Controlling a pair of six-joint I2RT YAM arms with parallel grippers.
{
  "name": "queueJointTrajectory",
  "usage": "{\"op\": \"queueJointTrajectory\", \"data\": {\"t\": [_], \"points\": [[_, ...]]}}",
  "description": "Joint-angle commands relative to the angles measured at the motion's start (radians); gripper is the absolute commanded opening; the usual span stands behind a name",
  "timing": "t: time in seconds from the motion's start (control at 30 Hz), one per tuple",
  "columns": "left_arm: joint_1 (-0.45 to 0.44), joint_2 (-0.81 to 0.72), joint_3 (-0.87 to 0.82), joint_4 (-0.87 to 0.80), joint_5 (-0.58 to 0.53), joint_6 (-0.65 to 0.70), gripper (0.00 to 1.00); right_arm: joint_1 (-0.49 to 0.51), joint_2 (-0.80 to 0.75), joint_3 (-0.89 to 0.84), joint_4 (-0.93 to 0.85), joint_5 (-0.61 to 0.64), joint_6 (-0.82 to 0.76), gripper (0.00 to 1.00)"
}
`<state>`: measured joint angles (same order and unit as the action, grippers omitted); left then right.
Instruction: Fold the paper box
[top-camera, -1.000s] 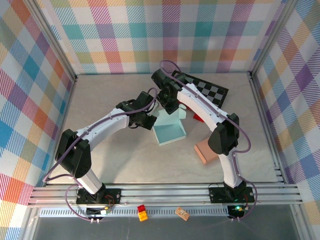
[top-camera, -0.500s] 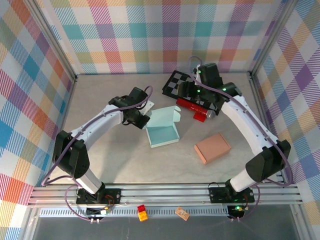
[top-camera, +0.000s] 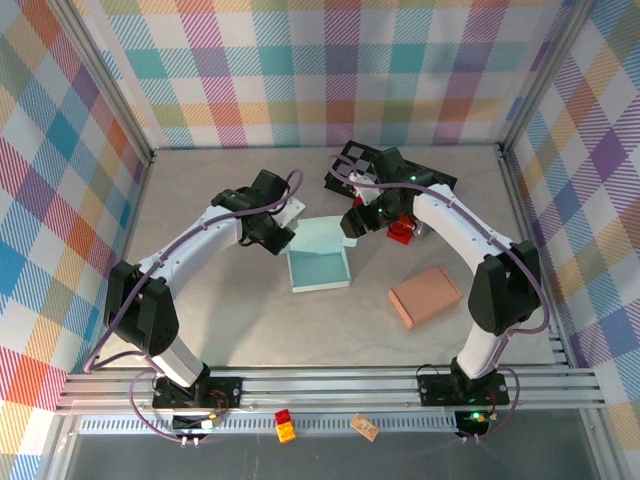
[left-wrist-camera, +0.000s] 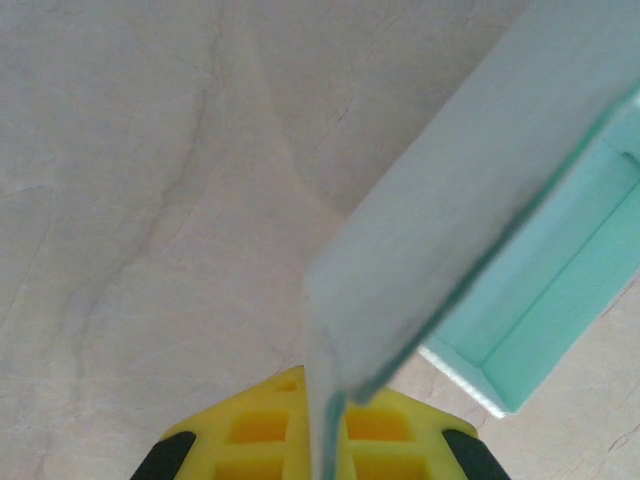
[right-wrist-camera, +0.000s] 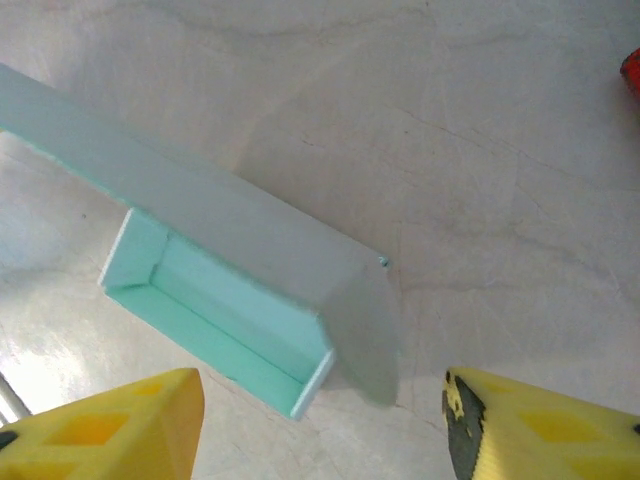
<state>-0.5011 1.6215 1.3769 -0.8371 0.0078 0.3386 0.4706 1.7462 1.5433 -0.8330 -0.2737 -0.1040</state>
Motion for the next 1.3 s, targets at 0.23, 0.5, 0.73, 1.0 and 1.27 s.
{"op": "queueJointTrajectory", "data": {"t": [0.23,0.5,0.73,1.0,1.27], "points": [[0.006,0.026,0.036,-0.024,-0.01,0.014,0.0,0.0,0.069,0.048,-0.021,0.021,-0.053,0.53],[0.006,0.035,0.045,-0.025,-0.018,0.0,0.0,0.011,0.094,0.061,-0.018,0.07,-0.047,0.42],[0.006,0.046,0.05,-0.018,-0.018,-0.022,0.0,0.029,0.098,0.065,-0.014,0.108,-0.039,0.29],[0.006,0.055,0.061,-0.005,0.001,-0.092,0.0,0.065,0.09,0.08,-0.002,0.181,-0.013,0.03],[0.004,0.078,0.066,0.027,-0.026,-0.303,0.0,0.119,0.064,0.102,0.029,0.33,0.144,0.0]]}}
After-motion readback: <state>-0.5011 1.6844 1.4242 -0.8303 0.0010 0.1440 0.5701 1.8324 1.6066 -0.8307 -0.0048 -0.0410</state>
